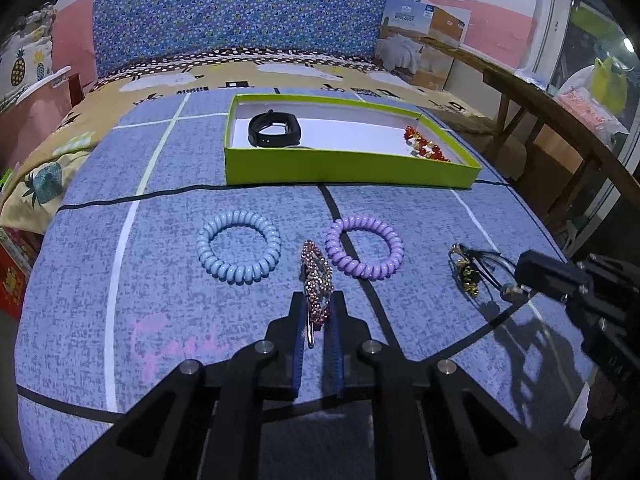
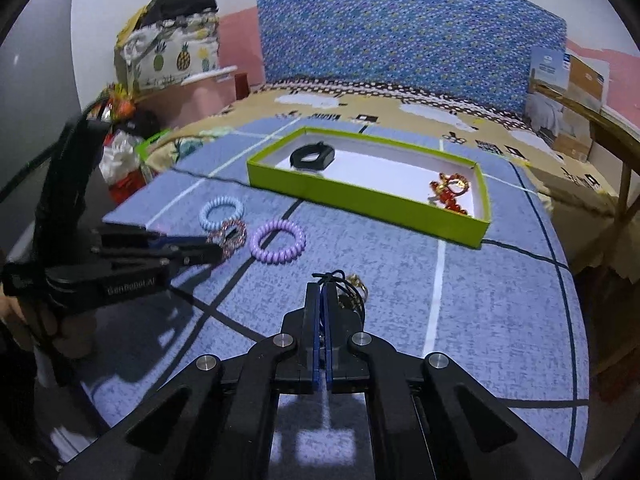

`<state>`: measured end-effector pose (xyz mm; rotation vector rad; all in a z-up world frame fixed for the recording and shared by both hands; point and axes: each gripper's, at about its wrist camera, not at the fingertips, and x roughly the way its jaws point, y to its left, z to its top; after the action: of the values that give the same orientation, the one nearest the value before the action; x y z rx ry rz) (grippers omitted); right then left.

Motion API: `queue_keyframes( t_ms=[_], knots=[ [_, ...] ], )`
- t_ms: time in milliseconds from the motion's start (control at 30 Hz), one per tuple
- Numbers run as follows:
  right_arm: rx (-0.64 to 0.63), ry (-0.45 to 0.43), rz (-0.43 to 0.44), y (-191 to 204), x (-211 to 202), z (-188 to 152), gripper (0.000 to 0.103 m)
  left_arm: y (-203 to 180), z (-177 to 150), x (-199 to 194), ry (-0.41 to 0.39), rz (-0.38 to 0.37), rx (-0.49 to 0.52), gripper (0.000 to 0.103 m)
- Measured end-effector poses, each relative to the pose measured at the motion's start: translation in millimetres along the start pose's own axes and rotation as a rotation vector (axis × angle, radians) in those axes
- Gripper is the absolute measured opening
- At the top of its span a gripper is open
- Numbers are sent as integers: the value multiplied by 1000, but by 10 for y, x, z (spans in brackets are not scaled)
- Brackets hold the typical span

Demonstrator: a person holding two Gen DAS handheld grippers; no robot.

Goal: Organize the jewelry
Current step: 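Lift the hair clip and cord bracelet and carry both over the green box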

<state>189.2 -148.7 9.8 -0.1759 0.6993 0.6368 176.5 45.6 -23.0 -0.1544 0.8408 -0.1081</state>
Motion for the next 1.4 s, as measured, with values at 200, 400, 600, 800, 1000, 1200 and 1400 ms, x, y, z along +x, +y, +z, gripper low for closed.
queue_keyframes(
  t_ms=[200, 400, 600, 800, 1000, 1200, 1400],
  knots=[
    [63, -42, 29, -133, -127, 62, 1, -27, 19, -139, -36, -16, 7, 12],
    [119, -73, 66, -253, -218, 107, 1, -64, 54, -244, -60, -31, 16, 12],
    [137, -90, 65, -330, -247, 160, 1, -104, 115, -320, -83, -53, 31, 12],
    [142, -95, 66, -373, -209, 208, 1, -116, 185, -325, -92, -59, 43, 12],
    [135, -95, 61, -430, -138, 305, 1, -118, 334, -285, -104, -48, 67, 12],
    [121, -104, 59, -499, -29, 486, 1, -98, 503, -213, -109, -45, 84, 12],
    [99, -102, 58, -565, 168, 720, 1, -113, 724, -124, -124, -41, 110, 12]
  ],
)
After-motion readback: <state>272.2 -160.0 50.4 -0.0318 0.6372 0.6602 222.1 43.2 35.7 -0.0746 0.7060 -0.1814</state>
